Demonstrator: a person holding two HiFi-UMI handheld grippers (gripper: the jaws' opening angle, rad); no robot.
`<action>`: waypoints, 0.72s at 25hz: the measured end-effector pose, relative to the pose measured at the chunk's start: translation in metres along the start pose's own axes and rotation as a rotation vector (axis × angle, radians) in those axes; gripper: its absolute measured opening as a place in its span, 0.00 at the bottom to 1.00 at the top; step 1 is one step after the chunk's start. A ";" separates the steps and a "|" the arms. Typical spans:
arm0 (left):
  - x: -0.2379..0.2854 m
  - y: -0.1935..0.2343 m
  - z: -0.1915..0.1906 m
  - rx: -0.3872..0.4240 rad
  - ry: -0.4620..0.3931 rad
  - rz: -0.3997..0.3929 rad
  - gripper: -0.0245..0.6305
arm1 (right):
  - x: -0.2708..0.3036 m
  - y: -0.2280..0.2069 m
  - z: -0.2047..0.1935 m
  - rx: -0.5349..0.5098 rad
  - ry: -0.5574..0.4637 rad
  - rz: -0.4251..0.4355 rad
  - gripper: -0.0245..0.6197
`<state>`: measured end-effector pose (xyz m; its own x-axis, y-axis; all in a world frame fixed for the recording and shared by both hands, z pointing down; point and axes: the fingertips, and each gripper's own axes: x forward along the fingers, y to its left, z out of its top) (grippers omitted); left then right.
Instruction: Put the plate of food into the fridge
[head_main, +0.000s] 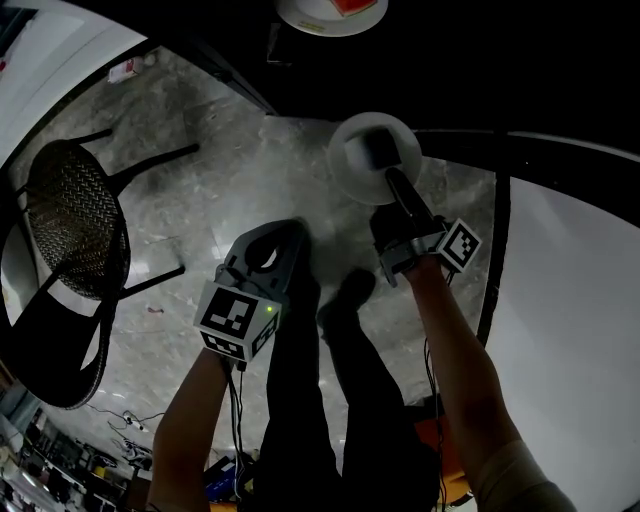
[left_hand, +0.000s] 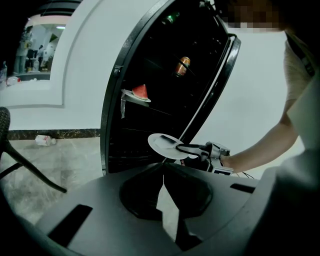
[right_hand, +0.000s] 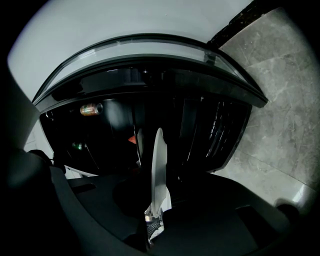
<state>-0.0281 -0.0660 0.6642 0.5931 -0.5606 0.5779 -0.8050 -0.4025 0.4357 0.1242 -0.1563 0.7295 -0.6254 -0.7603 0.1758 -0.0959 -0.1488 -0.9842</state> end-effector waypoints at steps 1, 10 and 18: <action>0.001 0.002 -0.002 -0.001 0.001 0.000 0.06 | 0.002 -0.003 0.001 0.000 -0.004 -0.002 0.10; 0.004 0.012 -0.007 0.013 0.022 -0.002 0.06 | 0.018 -0.019 0.006 0.000 -0.007 -0.015 0.10; 0.008 0.020 -0.012 0.011 0.034 -0.009 0.06 | 0.035 -0.035 0.013 -0.005 -0.019 -0.037 0.10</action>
<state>-0.0393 -0.0702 0.6857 0.5999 -0.5318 0.5977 -0.7999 -0.4151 0.4335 0.1157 -0.1856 0.7708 -0.6063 -0.7663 0.2125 -0.1228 -0.1738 -0.9771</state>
